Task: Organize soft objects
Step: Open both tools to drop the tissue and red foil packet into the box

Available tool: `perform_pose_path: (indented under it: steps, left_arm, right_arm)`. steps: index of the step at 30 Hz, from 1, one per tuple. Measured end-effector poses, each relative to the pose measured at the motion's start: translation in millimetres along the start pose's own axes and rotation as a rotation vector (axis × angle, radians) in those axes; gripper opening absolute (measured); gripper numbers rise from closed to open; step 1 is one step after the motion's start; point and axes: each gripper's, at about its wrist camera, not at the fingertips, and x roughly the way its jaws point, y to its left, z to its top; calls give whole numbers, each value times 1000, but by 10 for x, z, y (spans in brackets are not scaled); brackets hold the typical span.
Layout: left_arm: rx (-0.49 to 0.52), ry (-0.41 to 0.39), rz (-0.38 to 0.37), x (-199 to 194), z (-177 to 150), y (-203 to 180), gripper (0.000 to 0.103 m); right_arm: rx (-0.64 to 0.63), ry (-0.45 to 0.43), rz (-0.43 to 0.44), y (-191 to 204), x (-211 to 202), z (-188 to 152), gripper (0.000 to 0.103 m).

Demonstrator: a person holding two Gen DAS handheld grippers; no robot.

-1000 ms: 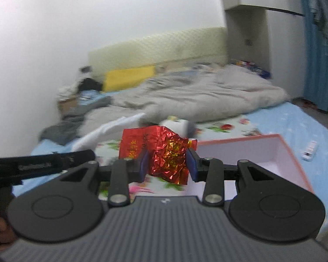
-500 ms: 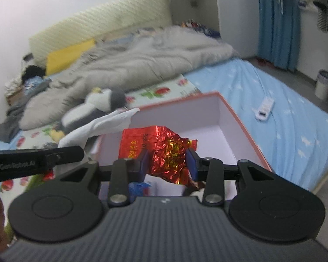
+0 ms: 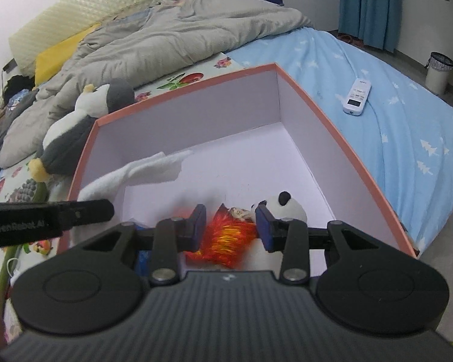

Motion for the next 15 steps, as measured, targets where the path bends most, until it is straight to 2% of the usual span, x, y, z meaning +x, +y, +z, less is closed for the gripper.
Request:
perform_pose_path:
  steps: [2,3,4,6,15]
  left_arm:
    - [7,8,-2,12,12,-10,13]
    - [15,13,2,0,17,-33,25]
    - [19,7,6,-24,16,-45,38]
    - [24,-20,13,-142,8,-74,50]
    - [44,-135,23,-804,3,-211,50]
  right_arm:
    - [3,4,1,-12,21,17,47]
    - [8,8,3,-20,39,38,52]
    - [15,12,5,-32,52,46,54]
    - [23,16,4,-37,55,57,54]
    - [19,-78,37,71,-384,119,54]
